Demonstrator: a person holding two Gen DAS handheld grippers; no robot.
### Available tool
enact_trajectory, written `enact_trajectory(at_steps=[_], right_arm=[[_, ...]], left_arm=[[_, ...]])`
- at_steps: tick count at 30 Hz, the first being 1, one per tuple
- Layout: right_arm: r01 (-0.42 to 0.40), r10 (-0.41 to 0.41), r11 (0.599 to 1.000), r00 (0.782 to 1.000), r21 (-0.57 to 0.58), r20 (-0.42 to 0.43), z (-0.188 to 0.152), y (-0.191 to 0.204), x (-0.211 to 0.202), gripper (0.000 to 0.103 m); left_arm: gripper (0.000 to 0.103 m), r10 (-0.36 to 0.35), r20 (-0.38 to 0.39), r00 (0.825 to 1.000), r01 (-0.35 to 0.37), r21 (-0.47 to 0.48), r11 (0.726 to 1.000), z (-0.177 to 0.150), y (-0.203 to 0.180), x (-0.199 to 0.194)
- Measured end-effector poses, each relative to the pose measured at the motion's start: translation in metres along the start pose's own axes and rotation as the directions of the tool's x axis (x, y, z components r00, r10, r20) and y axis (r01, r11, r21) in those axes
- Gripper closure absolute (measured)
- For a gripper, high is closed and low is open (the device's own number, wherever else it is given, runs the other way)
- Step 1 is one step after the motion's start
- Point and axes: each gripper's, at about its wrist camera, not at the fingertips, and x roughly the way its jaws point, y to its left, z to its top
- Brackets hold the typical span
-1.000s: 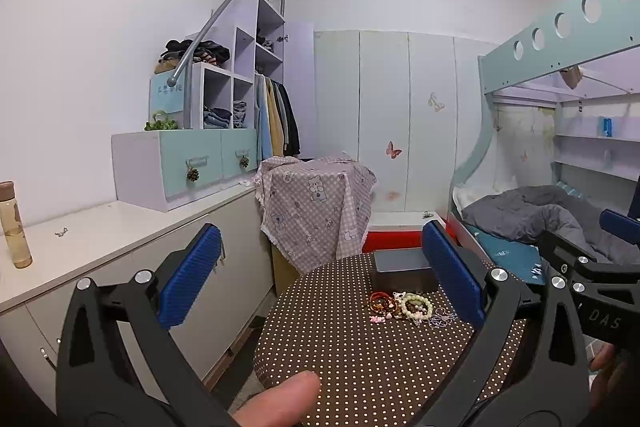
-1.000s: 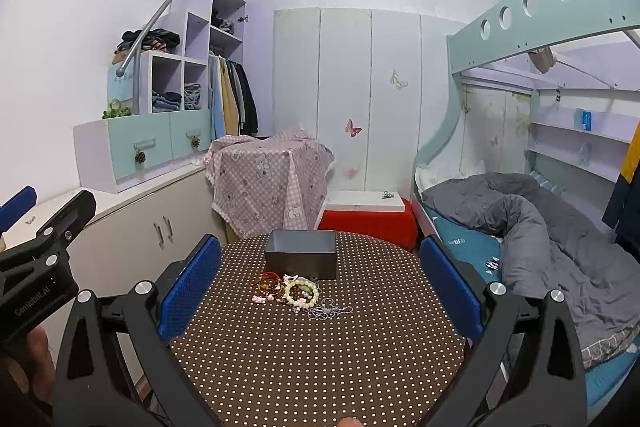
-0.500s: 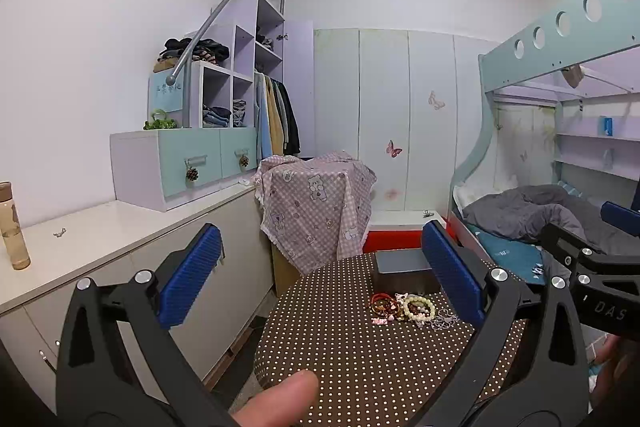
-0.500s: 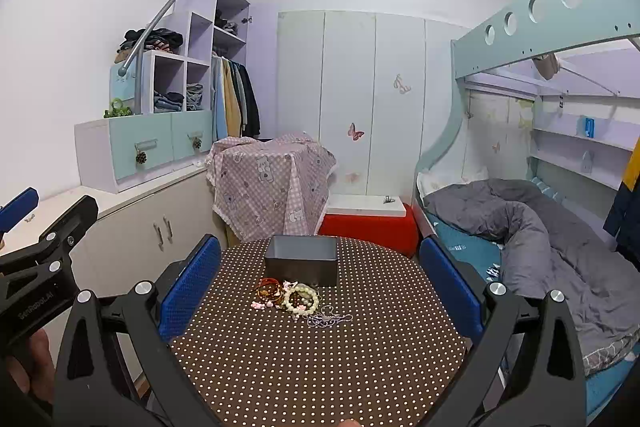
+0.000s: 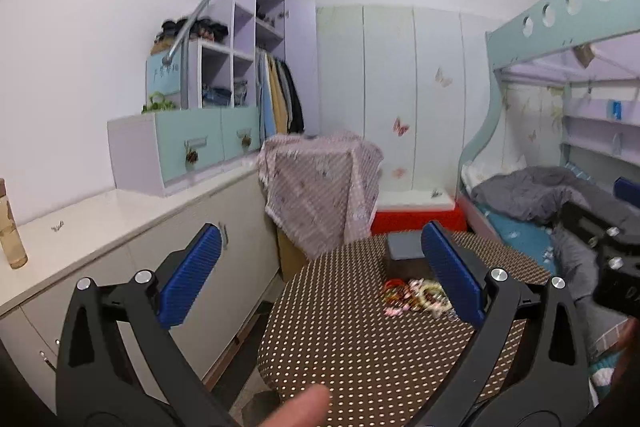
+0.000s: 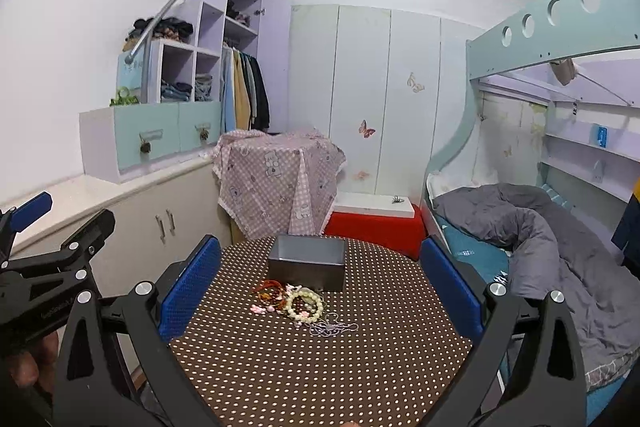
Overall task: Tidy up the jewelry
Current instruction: 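Grasp the pink bunny charm with the left tool while the right tool grasps the silver chain necklace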
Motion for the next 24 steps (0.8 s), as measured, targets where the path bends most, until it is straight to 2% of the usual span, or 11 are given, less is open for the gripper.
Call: enact_trajectory(at_steps=[5, 10, 16, 24], right_arm=[[0.007, -0.006, 1.0, 0.996, 0.009, -0.09, -0.016, -0.015, 0.047, 0.007], [0.011, -0.004, 0.999, 0.975, 0.03, -0.224, -0.049, -0.03, 0.091, 0.007], [0.021, -0.003, 0.999, 0.926, 0.043, -0.377, -0.085, -0.045, 0.135, 0.007], [0.043, 0.005, 0.995, 0.873, 0.088, -0.487, -0.107, -0.071, 0.174, 0.007]], left_arm=[[0.005, 0.013, -0.119, 0.993, -0.009, 0.031, 0.999, -0.024, -0.002, 0.056], [0.005, -0.012, -0.271, 0.962, 0.029, 0.056, 0.998, -0.059, -0.014, 0.119], [0.005, -0.055, -0.429, 0.902, 0.118, 0.123, 0.985, -0.096, -0.049, 0.185], [0.005, -0.069, -0.572, 0.817, 0.197, 0.164, 0.967, -0.124, -0.08, 0.249]])
